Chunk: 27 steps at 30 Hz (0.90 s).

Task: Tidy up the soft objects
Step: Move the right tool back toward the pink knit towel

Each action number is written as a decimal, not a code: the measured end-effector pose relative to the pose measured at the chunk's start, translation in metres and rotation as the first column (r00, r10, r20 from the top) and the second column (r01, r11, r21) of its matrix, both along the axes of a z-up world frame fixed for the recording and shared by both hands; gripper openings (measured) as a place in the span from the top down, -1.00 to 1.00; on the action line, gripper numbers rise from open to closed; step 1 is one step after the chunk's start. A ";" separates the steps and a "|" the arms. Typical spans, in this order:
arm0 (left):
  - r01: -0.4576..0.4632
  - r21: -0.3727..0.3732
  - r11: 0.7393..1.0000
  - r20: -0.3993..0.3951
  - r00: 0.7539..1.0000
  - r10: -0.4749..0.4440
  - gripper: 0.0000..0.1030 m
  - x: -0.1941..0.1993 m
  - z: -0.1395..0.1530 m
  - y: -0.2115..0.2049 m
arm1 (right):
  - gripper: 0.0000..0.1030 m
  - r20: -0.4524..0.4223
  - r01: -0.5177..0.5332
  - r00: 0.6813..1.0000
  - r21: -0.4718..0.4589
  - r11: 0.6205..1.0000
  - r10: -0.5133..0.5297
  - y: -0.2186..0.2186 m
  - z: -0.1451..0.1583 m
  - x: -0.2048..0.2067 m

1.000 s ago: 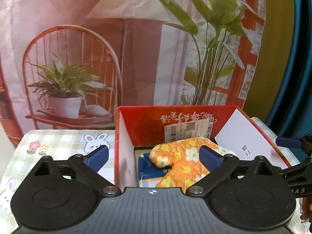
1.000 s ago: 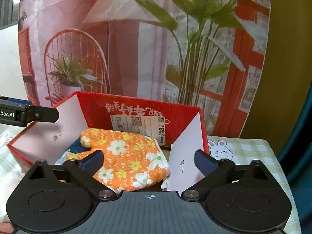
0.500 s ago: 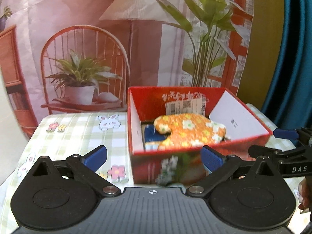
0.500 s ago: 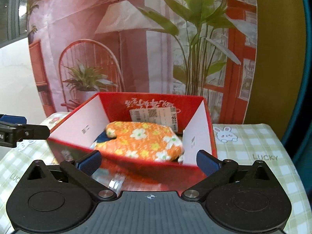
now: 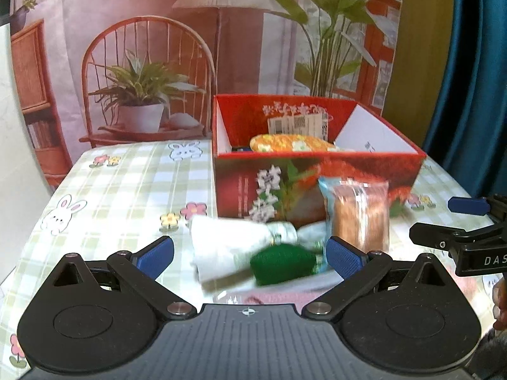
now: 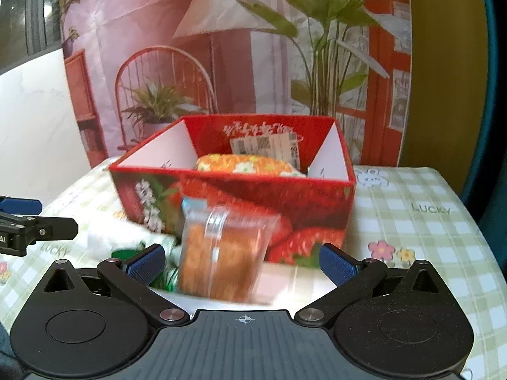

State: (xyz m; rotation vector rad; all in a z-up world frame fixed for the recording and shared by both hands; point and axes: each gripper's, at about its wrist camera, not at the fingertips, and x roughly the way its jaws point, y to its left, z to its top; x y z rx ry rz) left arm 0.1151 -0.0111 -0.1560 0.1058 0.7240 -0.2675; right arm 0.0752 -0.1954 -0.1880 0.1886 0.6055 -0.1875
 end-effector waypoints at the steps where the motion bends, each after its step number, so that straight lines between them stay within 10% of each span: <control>1: 0.002 0.002 1.000 -0.003 1.000 -0.002 -1.00 -0.003 -0.002 0.000 | -0.99 -0.004 -0.005 1.000 -0.002 1.000 0.005 0.003 -0.001 -0.003; 27: -0.051 -0.113 0.992 -0.148 0.988 0.034 -0.99 -0.037 -0.036 0.024 | -0.99 -0.069 -0.035 0.997 -0.010 0.999 0.034 0.029 -0.022 -0.037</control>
